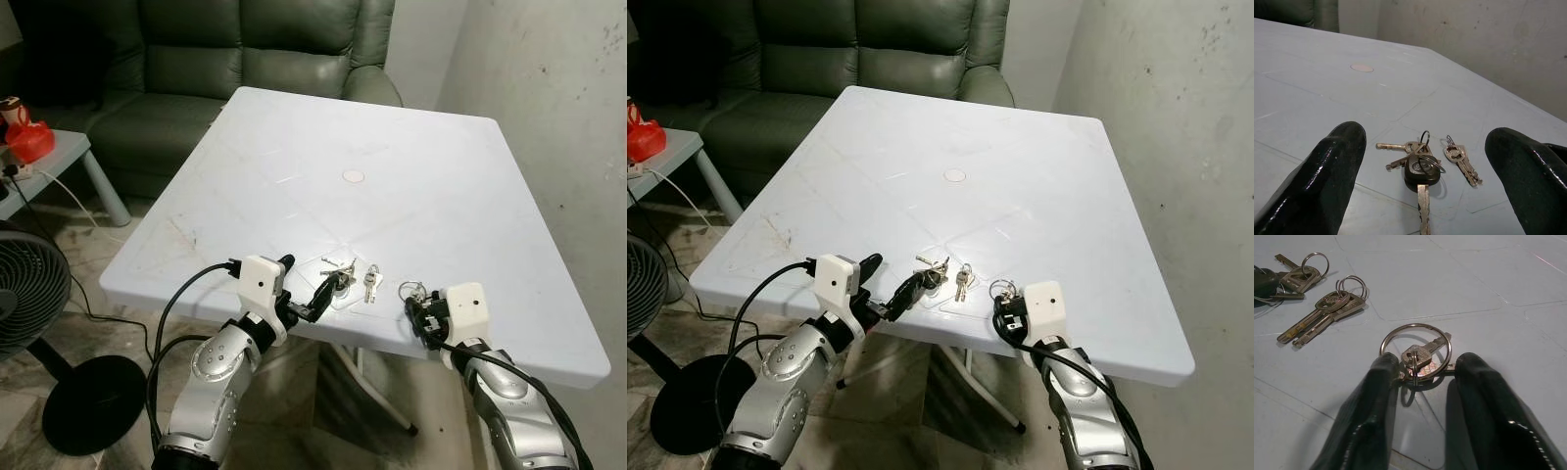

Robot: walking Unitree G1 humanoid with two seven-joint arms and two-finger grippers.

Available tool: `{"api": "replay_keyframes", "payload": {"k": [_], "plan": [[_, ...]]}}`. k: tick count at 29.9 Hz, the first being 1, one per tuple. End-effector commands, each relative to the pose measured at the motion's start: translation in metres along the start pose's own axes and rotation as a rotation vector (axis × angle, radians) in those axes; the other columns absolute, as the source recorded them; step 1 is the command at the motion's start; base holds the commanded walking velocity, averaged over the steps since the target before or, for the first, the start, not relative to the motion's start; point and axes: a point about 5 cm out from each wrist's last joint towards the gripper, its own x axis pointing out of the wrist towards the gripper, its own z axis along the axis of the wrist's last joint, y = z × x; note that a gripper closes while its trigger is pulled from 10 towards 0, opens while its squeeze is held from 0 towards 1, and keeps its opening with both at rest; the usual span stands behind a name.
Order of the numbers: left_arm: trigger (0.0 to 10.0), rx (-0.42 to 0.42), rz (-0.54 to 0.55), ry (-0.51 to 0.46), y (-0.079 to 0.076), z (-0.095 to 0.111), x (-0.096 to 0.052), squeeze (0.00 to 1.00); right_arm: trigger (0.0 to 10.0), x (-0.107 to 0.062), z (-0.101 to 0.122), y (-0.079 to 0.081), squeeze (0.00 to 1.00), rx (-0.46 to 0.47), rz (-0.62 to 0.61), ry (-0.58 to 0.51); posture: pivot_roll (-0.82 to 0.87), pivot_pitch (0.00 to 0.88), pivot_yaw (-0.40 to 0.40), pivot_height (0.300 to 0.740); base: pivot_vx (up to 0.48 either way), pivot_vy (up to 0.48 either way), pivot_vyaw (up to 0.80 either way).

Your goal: Hang keys on a hook

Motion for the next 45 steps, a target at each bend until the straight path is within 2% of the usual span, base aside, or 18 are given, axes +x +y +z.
{"api": "replay_keyframes", "payload": {"k": [1,24,33,36,39,40,41,42,44,45], "plan": [[10.0,0.022,0.001,-0.014,-0.001,0.005,0.002,0.00,0.0,0.000,-0.002,-0.004,0.00,0.009,-0.010,0.011,0.01,0.000,-0.063,0.740,0.000,0.000,0.00],[10.0,0.031,0.023,-0.023,0.002,0.008,0.005,0.00,0.0,0.002,0.005,-0.008,0.00,0.035,-0.018,-0.018,0.01,0.000,-0.062,0.740,0.000,0.000,0.00],[10.0,0.040,0.041,-0.039,0.009,0.014,0.011,0.00,0.0,0.008,0.036,-0.015,0.00,0.133,-0.059,-0.143,0.01,0.000,-0.052,0.740,0.000,0.000,0.00],[10.0,0.050,0.063,-0.057,0.017,0.021,0.015,0.00,0.0,0.010,0.055,-0.017,0.00,0.170,-0.078,-0.225,0.01,0.000,-0.050,0.740,0.000,0.000,0.00],[10.0,0.058,0.072,-0.081,0.022,0.027,0.018,0.00,0.0,0.012,0.062,-0.017,0.00,0.170,-0.080,-0.247,0.01,0.000,-0.048,0.740,0.000,0.000,0.00],[10.0,0.063,0.105,-0.103,0.031,0.034,0.022,0.00,0.0,0.013,0.073,-0.018,0.00,0.183,-0.088,-0.286,0.00,0.000,-0.042,0.740,0.000,0.000,0.00],[10.0,0.063,0.105,-0.103,0.031,0.034,0.022,0.00,0.0,0.013,0.073,-0.018,0.00,0.183,-0.088,-0.286,0.00,0.000,-0.042,0.740,0.000,0.000,0.00],[10.0,0.058,0.128,-0.115,0.037,0.039,0.024,0.00,0.9,0.013,0.080,-0.019,0.00,0.193,-0.107,-0.317,0.00,0.000,-0.039,0.740,0.000,0.000,0.00],[10.0,0.058,0.138,-0.126,0.042,0.043,0.027,0.00,1.2,0.012,0.085,-0.021,0.00,0.205,-0.120,-0.339,0.00,0.000,-0.039,0.740,0.000,0.000,0.00],[10.0,0.056,0.147,-0.133,0.045,0.046,0.028,0.00,4.4,0.012,0.089,-0.022,0.00,0.208,-0.133,-0.355,0.00,0.000,-0.039,0.740,0.000,0.000,0.00]]}}
